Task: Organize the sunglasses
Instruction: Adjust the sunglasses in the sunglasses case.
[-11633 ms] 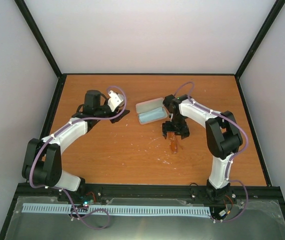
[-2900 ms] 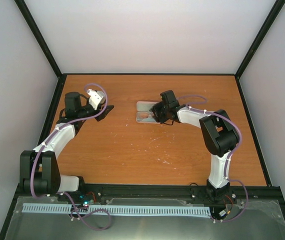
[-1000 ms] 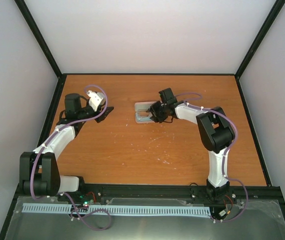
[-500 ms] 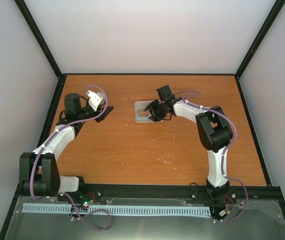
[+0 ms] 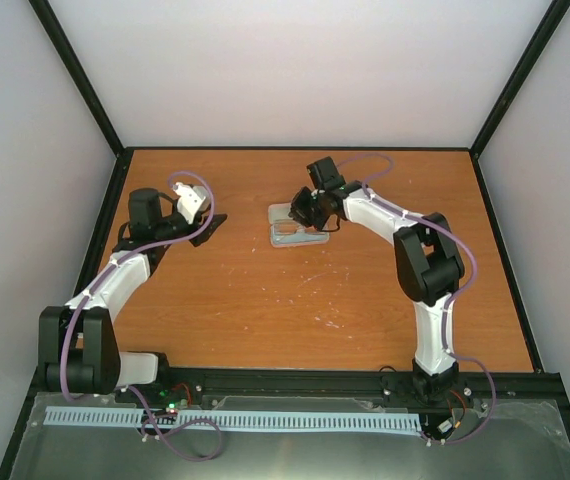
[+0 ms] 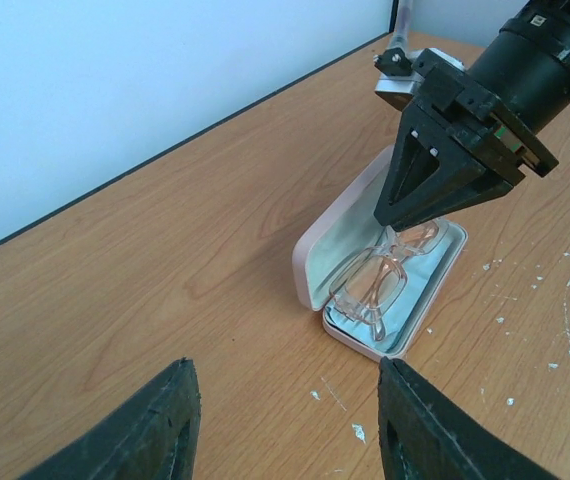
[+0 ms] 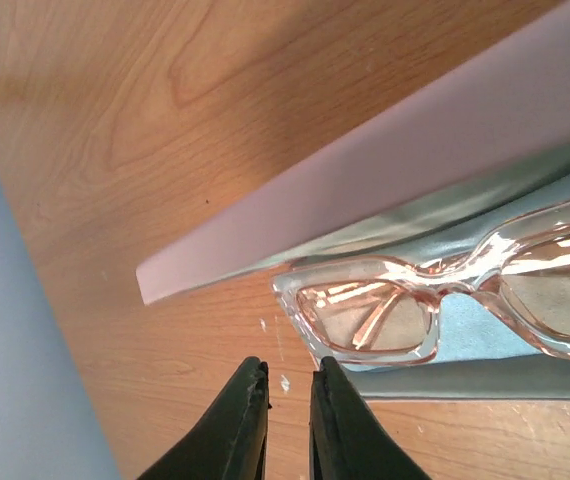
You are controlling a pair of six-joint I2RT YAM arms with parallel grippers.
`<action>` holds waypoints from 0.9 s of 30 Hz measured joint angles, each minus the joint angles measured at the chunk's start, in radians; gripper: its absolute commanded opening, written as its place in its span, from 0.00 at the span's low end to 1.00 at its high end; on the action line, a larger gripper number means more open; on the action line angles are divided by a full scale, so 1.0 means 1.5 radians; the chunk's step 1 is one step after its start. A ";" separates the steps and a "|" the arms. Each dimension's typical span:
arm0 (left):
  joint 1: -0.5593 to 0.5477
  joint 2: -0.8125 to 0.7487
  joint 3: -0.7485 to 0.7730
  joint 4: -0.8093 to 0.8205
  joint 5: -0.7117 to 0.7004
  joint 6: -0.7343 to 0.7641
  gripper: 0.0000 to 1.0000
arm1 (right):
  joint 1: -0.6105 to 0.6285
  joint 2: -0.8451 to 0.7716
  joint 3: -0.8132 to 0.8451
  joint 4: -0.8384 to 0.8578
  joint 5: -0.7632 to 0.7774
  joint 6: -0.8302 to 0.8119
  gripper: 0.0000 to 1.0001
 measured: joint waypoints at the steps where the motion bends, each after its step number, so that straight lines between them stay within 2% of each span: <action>1: 0.000 0.000 0.000 0.000 0.000 0.000 0.50 | 0.004 0.000 0.007 -0.010 0.007 -0.024 0.12; 8: 0.000 0.000 -0.005 0.001 0.001 0.000 0.50 | 0.039 0.000 0.073 -0.121 0.108 -0.187 0.08; 13: 0.000 0.000 -0.006 0.000 0.001 0.000 0.50 | 0.065 0.000 0.085 -0.154 0.197 -0.271 0.05; 23: 0.000 0.000 -0.006 -0.013 0.001 0.000 0.50 | 0.071 0.000 0.080 -0.178 0.300 -0.370 0.03; 27: 0.000 0.000 -0.006 -0.014 0.001 0.000 0.50 | 0.071 0.006 0.080 -0.173 0.303 -0.385 0.03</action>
